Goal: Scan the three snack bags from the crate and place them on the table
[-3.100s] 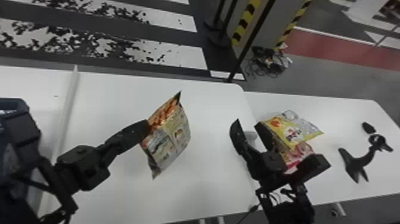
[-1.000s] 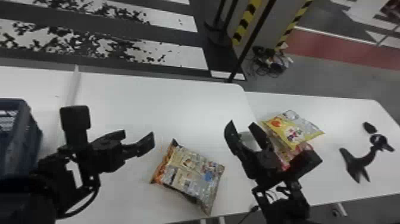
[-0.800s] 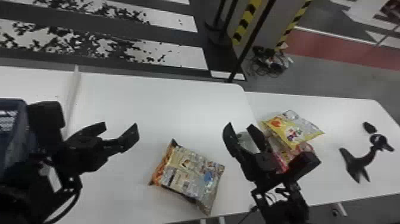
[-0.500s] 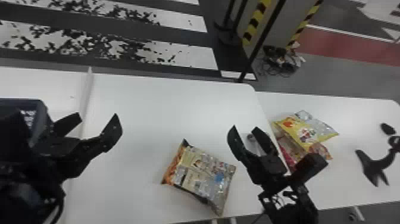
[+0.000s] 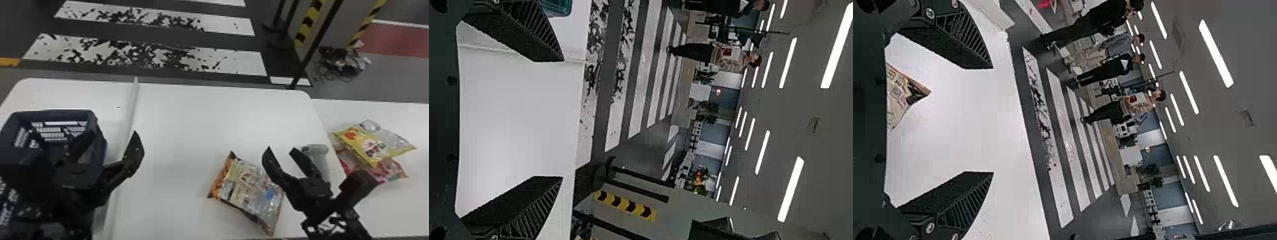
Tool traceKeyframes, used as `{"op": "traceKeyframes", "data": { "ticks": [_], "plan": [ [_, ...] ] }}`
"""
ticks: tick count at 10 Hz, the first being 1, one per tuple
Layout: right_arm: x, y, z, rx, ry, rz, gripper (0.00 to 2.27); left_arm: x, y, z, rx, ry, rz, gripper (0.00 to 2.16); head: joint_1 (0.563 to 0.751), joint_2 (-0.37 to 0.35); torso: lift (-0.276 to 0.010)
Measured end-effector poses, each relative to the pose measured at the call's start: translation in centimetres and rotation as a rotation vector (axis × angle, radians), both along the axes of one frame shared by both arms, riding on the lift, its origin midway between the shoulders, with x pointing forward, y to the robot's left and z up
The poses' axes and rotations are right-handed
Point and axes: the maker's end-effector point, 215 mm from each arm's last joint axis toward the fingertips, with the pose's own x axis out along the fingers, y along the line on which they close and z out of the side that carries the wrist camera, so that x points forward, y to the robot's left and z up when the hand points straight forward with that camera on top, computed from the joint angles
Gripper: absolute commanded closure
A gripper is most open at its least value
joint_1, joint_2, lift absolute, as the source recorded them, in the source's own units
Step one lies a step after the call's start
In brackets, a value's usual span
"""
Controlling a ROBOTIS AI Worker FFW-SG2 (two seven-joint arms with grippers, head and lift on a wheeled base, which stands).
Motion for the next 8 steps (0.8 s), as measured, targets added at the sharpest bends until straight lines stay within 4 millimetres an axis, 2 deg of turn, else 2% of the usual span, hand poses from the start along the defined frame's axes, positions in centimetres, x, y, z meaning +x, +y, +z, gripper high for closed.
{"op": "traceKeyframes", "data": {
  "ticks": [1,2,4,6,8],
  "plan": [
    [-0.5,1.0,-0.8,0.014,0.041,0.019,0.24,-0.5,0.5,-0.2,0.007,-0.007,0.008,0.02,0.695,-0.09,-0.062],
    [-1.3,2.2,-1.8,0.032,0.095,0.046,0.63,-1.1,0.9,-0.4,0.01,-0.014,0.015,0.02,0.695,-0.08,-0.062],
    [-4.1,5.7,-4.9,0.084,0.262,0.129,2.19,-1.9,1.4,-1.1,0.012,-0.02,0.028,0.02,0.695,-0.02,-0.062],
    [-9.0,10.9,-8.3,0.166,0.483,0.249,2.26,-2.2,1.5,-1.5,0.009,-0.015,0.029,0.02,0.695,0.056,-0.062],
    [-12.0,13.9,-10.0,0.191,0.586,0.312,2.26,-2.3,1.6,-1.5,0.004,-0.014,0.033,0.02,0.695,0.136,-0.062]
  ]
}}
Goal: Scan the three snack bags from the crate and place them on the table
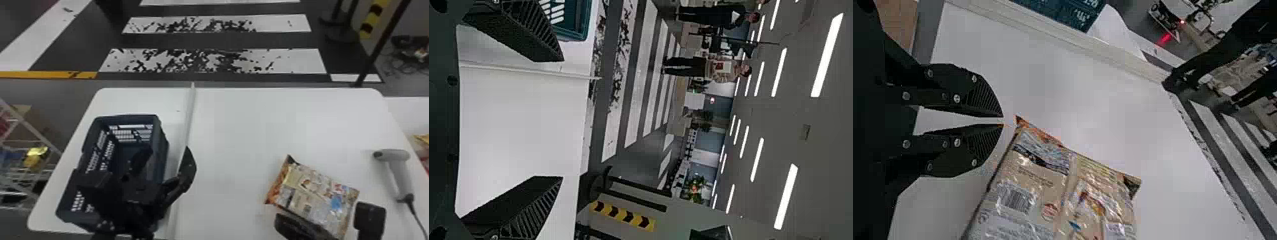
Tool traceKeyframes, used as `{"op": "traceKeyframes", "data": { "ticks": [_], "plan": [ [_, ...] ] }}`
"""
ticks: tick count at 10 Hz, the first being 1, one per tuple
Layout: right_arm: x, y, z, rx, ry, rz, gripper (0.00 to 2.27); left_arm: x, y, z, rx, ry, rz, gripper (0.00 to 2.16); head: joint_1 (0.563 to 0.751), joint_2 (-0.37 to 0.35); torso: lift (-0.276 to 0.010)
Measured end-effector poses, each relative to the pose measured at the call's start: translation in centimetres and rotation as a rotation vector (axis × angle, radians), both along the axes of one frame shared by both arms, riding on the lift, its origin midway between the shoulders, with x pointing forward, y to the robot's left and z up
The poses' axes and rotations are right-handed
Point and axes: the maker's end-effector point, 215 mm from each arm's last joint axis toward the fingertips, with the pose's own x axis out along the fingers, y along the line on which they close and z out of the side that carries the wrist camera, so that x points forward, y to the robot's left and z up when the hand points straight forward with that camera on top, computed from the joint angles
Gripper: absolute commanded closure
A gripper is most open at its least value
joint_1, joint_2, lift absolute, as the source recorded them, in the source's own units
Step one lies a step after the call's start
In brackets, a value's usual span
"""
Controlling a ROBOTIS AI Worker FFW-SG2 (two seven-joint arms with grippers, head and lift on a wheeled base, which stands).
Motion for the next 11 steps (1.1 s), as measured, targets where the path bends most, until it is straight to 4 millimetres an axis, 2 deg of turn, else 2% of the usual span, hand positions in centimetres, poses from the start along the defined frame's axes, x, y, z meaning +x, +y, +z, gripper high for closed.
{"op": "traceKeyframes", "data": {
  "ticks": [2,3,7,11],
  "plan": [
    [-1.1,1.3,-0.6,0.014,0.028,0.022,2.26,0.1,0.2,0.4,-0.004,-0.01,0.004,0.02,0.695,0.17,-0.062],
    [-0.7,1.2,-0.4,0.008,0.013,0.011,2.26,0.1,0.1,0.5,-0.006,-0.014,0.004,0.02,0.695,0.17,-0.062],
    [5.2,-1.8,-0.2,-0.115,-0.119,-0.089,2.26,0.1,-0.1,0.8,-0.01,-0.019,0.0,0.02,0.695,0.101,-0.062],
    [8.9,-4.7,-0.9,-0.222,-0.164,-0.172,2.26,0.3,-0.5,1.2,-0.023,-0.029,-0.023,0.02,0.695,0.044,-0.062]
  ]
}}
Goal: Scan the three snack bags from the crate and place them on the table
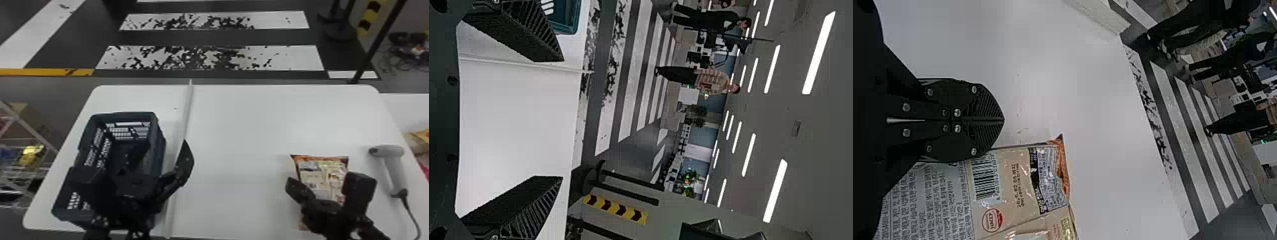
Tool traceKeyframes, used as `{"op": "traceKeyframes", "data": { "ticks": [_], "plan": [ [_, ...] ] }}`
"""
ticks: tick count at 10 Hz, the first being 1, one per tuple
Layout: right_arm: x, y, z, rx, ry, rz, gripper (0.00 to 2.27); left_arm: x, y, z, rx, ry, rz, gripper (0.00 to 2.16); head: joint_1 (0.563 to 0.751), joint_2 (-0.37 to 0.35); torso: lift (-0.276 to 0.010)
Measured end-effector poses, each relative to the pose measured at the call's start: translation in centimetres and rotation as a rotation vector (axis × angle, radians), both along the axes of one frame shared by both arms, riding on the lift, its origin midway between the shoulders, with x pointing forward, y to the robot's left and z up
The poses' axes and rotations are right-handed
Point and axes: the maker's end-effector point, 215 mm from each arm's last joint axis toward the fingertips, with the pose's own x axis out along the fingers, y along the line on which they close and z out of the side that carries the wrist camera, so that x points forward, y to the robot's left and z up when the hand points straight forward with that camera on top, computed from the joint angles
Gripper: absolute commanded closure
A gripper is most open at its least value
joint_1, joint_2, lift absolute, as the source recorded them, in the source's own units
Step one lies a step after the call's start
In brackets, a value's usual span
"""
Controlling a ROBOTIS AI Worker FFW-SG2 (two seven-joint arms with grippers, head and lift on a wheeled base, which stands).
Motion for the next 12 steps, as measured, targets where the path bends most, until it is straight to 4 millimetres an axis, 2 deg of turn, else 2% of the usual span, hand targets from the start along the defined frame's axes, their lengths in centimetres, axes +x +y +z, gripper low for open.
{"op": "traceKeyframes", "data": {
  "ticks": [2,4,5,6,7,8,10,12],
  "plan": [
    [0.7,-0.7,0.3,-0.006,-0.013,-0.01,2.26,0.2,-0.1,0.1,-0.003,-0.003,-0.003,0.02,0.695,0.03,-0.062],
    [-0.8,0.4,0.7,0.06,-0.003,0.0,2.26,0.3,-0.1,0.0,-0.002,-0.001,-0.004,0.02,0.695,0.044,-0.062],
    [-1.4,1.1,1.4,0.097,0.0,0.007,2.26,0.4,0.0,-0.1,-0.002,0.0,-0.002,0.02,0.695,0.057,-0.062],
    [-1.6,1.4,3.0,0.128,-0.009,0.018,2.26,0.5,0.0,-0.2,-0.002,0.003,0.001,0.02,0.695,0.064,-0.062],
    [-1.2,0.7,4.7,0.135,-0.029,0.013,2.26,0.5,0.0,-0.4,-0.003,0.006,0.001,0.02,0.695,0.061,-0.062],
    [-0.6,-0.9,5.8,0.123,-0.055,-0.009,2.26,0.5,-0.1,-0.5,-0.004,0.009,0.001,0.02,0.695,0.034,-0.062],
    [1.0,-6.0,7.0,0.077,-0.122,-0.096,2.26,0.4,-0.1,-0.7,-0.004,0.011,0.0,0.02,0.695,-0.052,-0.062],
    [1.4,-9.5,5.9,0.041,-0.15,-0.157,2.26,0.5,-0.2,-0.6,-0.008,0.009,-0.002,0.02,0.695,-0.102,-0.062]
  ]
}}
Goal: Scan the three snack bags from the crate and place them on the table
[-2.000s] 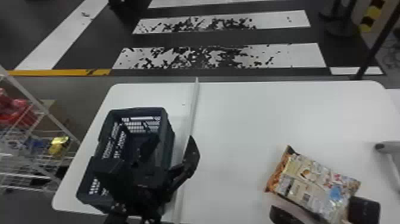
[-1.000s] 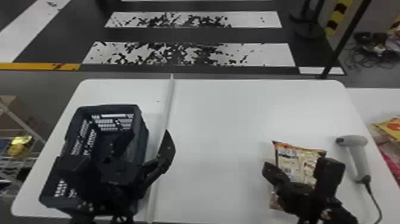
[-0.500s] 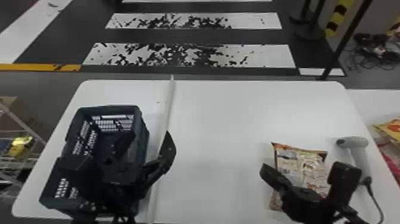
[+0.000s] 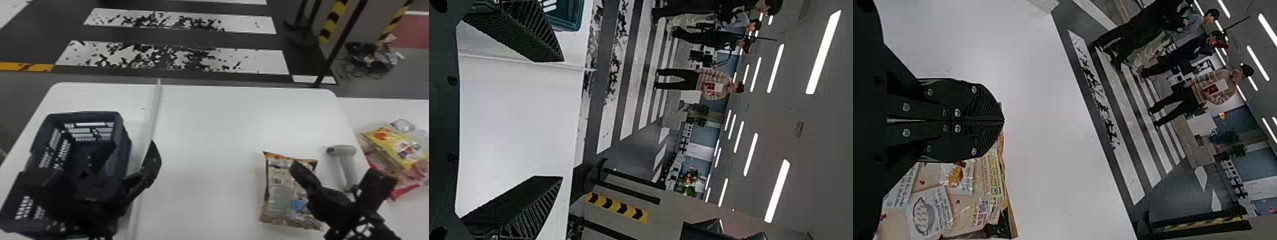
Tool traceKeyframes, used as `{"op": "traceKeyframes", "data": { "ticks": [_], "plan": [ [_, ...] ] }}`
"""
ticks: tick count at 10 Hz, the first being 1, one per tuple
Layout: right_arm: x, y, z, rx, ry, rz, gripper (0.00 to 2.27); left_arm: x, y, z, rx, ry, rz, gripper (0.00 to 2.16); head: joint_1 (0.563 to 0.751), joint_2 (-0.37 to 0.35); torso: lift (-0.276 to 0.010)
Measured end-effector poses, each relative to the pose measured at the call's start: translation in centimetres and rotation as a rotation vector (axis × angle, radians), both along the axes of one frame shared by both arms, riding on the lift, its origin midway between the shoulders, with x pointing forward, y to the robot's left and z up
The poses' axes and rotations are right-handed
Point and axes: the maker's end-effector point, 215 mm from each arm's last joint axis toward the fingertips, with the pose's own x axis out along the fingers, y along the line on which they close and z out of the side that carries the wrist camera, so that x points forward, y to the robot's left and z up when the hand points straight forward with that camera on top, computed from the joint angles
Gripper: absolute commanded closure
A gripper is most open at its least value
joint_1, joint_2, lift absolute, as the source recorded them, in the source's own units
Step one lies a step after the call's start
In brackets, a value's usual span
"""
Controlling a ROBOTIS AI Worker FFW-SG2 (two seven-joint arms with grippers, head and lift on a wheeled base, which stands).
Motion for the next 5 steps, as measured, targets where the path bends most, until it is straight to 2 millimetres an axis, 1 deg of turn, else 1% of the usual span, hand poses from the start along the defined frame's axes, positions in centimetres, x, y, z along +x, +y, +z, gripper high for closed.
{"op": "traceKeyframes", "data": {
  "ticks": [2,5],
  "plan": [
    [-0.4,-1.0,-2.0,-0.005,0.006,-0.018,2.26,0.0,-0.2,-0.1,-0.003,0.001,-0.002,0.02,0.695,-0.121,-0.062],
    [-0.9,-1.0,-4.5,0.018,0.034,0.001,2.26,-0.1,-0.3,-0.4,-0.004,0.006,-0.005,0.02,0.695,-0.128,-0.062]
  ]
}}
